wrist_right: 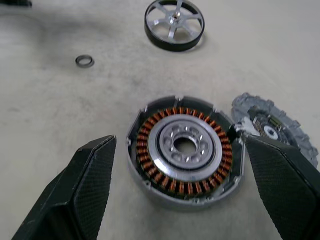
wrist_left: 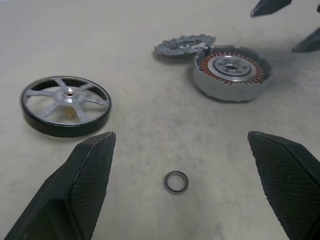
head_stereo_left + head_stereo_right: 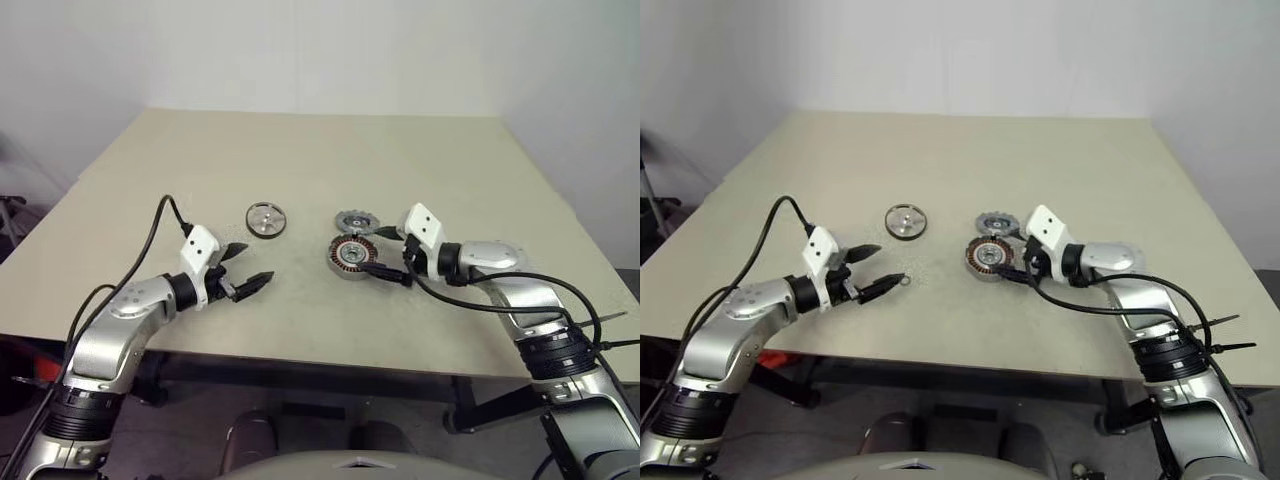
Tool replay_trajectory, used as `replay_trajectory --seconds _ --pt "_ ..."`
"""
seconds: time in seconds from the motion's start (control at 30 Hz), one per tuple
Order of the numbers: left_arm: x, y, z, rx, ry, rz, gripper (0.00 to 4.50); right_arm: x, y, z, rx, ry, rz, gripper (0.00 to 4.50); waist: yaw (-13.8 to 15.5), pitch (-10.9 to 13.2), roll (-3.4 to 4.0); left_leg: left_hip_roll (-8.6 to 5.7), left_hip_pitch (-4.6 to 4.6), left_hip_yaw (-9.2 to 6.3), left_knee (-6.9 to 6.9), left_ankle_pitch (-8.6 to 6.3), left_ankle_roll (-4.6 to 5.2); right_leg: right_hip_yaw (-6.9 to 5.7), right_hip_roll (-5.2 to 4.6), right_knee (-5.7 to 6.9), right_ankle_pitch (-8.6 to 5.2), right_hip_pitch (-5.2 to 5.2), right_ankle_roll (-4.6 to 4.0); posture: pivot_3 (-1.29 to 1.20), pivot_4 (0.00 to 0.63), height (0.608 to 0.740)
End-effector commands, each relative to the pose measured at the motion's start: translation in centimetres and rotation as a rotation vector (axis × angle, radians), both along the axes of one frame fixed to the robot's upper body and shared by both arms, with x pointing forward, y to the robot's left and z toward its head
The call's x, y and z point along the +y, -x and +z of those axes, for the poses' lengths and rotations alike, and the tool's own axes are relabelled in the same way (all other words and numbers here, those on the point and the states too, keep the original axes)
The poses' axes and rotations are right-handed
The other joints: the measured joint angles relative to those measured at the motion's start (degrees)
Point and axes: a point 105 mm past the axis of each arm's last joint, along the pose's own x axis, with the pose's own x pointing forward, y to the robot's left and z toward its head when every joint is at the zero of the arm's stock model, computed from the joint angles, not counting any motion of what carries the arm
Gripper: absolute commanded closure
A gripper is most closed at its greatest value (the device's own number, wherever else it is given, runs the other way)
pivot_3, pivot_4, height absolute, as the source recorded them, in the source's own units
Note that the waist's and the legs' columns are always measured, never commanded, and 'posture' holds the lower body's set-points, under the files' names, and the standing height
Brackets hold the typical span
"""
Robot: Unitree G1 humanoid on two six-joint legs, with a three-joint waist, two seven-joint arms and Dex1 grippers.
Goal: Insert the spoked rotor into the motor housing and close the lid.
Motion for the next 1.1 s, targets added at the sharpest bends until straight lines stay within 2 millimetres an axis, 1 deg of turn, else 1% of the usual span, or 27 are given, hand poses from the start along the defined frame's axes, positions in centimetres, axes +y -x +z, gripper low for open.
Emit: replay_trajectory --seconds 0.03,0.17,0.3,0.4,0.57,0.83,1.0,1.1 --pt "-0.1 -0.5 1.3 -0.055 0.005 -0.013 0.02 -0.2 -0.1 1.0 -0.044 0.012 0.017 0.27 0.0 0.0 0.0 0.0 0.0 0.0 0.0 0.0 0.0 0.0 0.0 0.01 0.0 0.0 0.0 0.0 0.0 0.74" --pt "-0.7 -0.8 0.8 -0.054 0.016 -0.013 0.02 -0.5 0.1 0.6 -0.045 0.03 0.014 0.27 0.0 0.0 0.0 0.0 -0.01 0.0 0.01 0.0 0.01 0.0 0.0 0.01 0.0 0.0 -0.01 0.0 0.0 0.74" --pt "-1.2 -0.9 0.5 -0.054 0.011 -0.024 0.02 -0.6 0.1 0.7 -0.051 0.03 0.009 0.27 0.2 0.0 0.0 0.0 -0.01 0.0 0.01 0.0 0.02 0.0 0.0 0.01 0.0 0.0 -0.01 0.0 0.0 0.74" --pt "-1.2 -1.0 0.5 -0.056 0.009 -0.024 0.02 -0.8 0.3 0.4 -0.052 0.041 0.003 0.27 0.2 0.0 0.0 0.01 0.0 0.0 0.03 0.0 0.01 0.0 0.0 0.04 0.01 0.0 -0.01 0.0 0.0 0.74" --pt "-1.2 -0.5 -0.2 -0.047 -0.003 -0.024 0.02 -1.0 0.7 0.2 -0.052 0.049 -0.001 0.27 0.2 0.0 0.0 0.0 0.01 0.0 0.06 0.0 0.02 0.0 -0.01 0.06 0.01 0.02 -0.01 0.0 0.0 0.74" --pt "-1.7 -0.2 -1.0 -0.043 -0.038 -0.025 0.02 -1.4 1.2 -0.2 -0.032 0.057 -0.002 0.27 0.3 0.0 -0.01 0.0 0.03 0.0 0.09 0.0 0.02 0.0 -0.01 0.08 0.01 0.04 -0.01 0.0 0.0 0.74" --pt "-1.8 -0.4 -1.0 -0.044 -0.043 -0.022 0.02 -1.4 1.1 -0.2 -0.029 0.06 -0.004 0.27 0.3 0.0 -0.01 0.01 0.08 -0.01 0.1 0.0 0.02 0.0 -0.01 0.11 0.01 0.07 -0.01 0.0 0.0 0.74" --pt "-1.7 -0.6 -1.4 -0.041 -0.073 -0.016 0.02 -1.3 0.9 -0.4 -0.03 0.065 -0.007 0.27 0.3 0.0 -0.01 0.01 0.08 -0.01 0.1 0.0 0.02 0.0 -0.01 0.11 0.01 0.07 -0.01 0.0 0.0 0.74"
